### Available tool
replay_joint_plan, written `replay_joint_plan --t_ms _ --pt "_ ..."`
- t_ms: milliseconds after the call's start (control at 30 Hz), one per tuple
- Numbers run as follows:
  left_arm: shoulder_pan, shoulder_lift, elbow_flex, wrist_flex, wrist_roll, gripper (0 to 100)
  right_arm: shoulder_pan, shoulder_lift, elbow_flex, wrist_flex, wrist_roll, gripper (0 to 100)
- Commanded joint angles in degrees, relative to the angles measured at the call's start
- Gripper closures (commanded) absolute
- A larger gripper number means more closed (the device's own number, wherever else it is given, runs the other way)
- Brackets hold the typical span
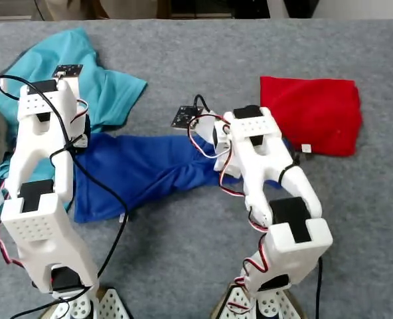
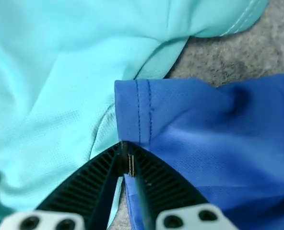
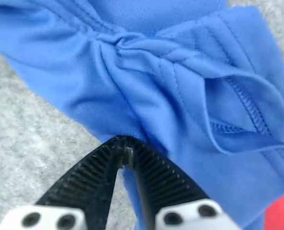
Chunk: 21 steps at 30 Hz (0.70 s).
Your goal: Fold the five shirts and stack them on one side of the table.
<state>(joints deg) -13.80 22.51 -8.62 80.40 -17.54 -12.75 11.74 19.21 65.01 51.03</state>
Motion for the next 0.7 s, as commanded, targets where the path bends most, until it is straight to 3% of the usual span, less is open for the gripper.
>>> replay_joint_plan --t_ms 0,167,333,667 --pt "0.7 -0.7 -1.0 0.2 -0.5 98 -0.7 -3.2 -2.0 -1.1 -0.9 99.7" --pt "0.7 -0.8 -1.0 0.2 -0.5 98 -0.7 -3.8 -2.5 -0.5 -0.9 99.7" --pt "0.7 -0.9 -1.1 0.4 -0.5 98 -2.0 -8.4 -8.2 8.5 -1.0 99.7" --pt "1.8 -0.9 -1.1 0.4 -0.2 98 -2.2 2.7 -8.4 4.9 -3.9 99.7"
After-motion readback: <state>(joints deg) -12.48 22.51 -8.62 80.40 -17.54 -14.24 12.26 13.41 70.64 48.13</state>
